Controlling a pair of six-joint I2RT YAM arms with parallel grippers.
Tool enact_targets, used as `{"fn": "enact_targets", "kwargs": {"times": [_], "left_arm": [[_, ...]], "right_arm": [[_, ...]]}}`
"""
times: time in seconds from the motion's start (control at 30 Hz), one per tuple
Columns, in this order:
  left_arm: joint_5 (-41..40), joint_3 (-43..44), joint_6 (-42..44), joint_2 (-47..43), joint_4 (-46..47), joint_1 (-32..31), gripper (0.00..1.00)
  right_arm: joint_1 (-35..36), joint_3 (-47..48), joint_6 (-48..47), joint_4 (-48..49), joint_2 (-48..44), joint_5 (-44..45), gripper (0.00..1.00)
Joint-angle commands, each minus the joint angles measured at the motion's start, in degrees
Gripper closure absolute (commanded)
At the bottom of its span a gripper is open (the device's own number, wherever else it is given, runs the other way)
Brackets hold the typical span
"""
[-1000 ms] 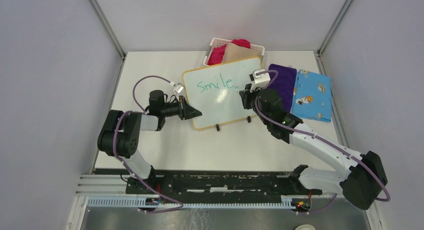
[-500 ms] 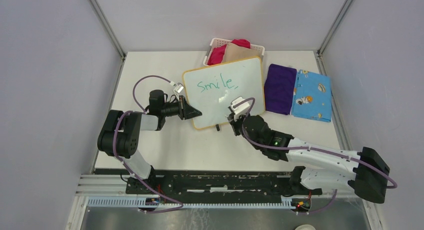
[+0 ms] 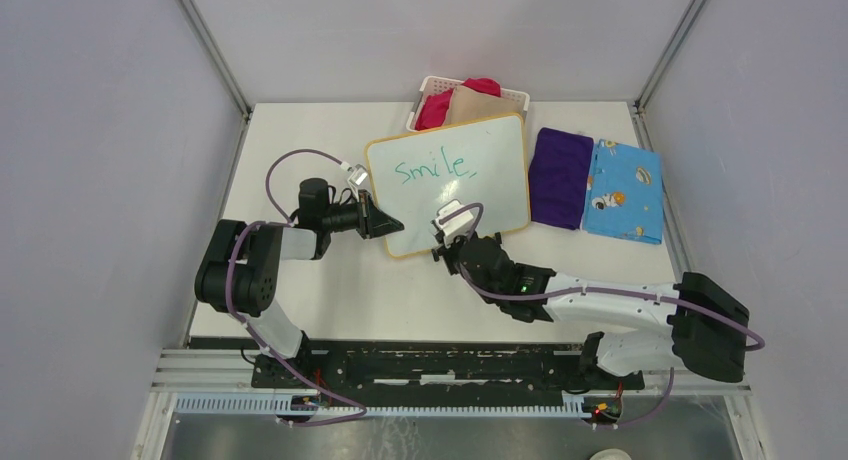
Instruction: Write a sentence on the whiteboard
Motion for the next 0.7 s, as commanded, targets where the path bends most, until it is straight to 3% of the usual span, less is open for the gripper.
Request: {"fn": "enact_targets", "kwargs": {"times": [0.0, 0.67], "left_arm": [[-4.2, 0.7, 3.2, 0.0, -5.8, -0.5, 0.98], [-4.5, 0.8, 3.8, -0.3, -6.6, -0.7, 0.98]], "right_arm": [[0.2, 3.8, -1.2, 6.0, 1.6, 3.3, 1.00], [0.1, 9.3, -1.6, 3.9, 9.1, 4.9, 1.00]]}}
